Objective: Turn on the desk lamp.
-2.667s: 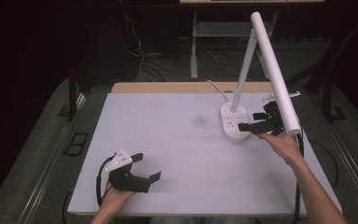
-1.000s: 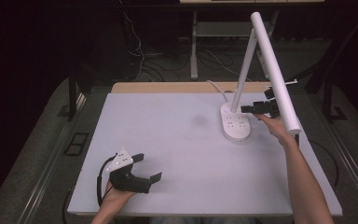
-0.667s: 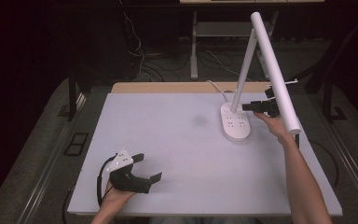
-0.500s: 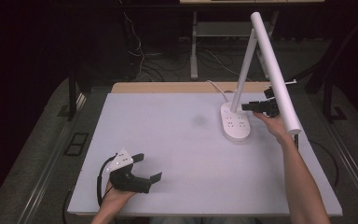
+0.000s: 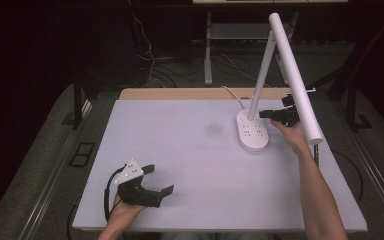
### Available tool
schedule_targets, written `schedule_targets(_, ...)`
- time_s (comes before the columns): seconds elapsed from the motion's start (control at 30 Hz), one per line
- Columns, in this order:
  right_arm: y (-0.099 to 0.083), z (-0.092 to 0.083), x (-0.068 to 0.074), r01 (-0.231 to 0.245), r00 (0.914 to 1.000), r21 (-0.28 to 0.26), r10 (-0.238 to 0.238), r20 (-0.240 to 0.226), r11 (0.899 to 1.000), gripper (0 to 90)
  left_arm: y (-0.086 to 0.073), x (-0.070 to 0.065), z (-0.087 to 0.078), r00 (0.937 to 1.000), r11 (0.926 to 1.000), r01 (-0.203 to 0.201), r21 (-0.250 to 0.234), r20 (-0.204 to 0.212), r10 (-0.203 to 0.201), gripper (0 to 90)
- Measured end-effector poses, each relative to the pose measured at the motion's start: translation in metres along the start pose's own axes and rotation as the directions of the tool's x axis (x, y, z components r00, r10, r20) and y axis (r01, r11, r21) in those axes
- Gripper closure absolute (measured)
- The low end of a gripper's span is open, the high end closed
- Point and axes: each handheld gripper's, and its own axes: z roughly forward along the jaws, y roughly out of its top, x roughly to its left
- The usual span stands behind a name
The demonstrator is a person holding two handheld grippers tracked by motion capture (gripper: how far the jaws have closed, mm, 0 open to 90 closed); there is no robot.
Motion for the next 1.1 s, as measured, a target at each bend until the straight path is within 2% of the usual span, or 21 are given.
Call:
schedule_targets(0.37,-0.004,0.012,-0.005,-0.030,0.9995,0.011,0.030,-0.012,0.999,88.4,0.000,0.000,-0.001,1.0000,1.0000,-0.002,-0.001,-0.001,0.002,0.0)
schedule_targets(0.97,-0.009,0.026,-0.010,-0.065,0.9974,-0.026,0.064,-0.034,0.998,89.5,0.000,0.000,-0.001,1.0000,1.0000,-0.004,0.000,-0.002,0.004,0.0)
schedule_targets(1.1,-0.008,0.027,-0.007,-0.046,0.9989,-0.027,0.045,-0.010,0.999,89.5,0.000,0.000,-0.001,1.0000,1.0000,-0.004,0.000,-0.002,0.004,0.0)
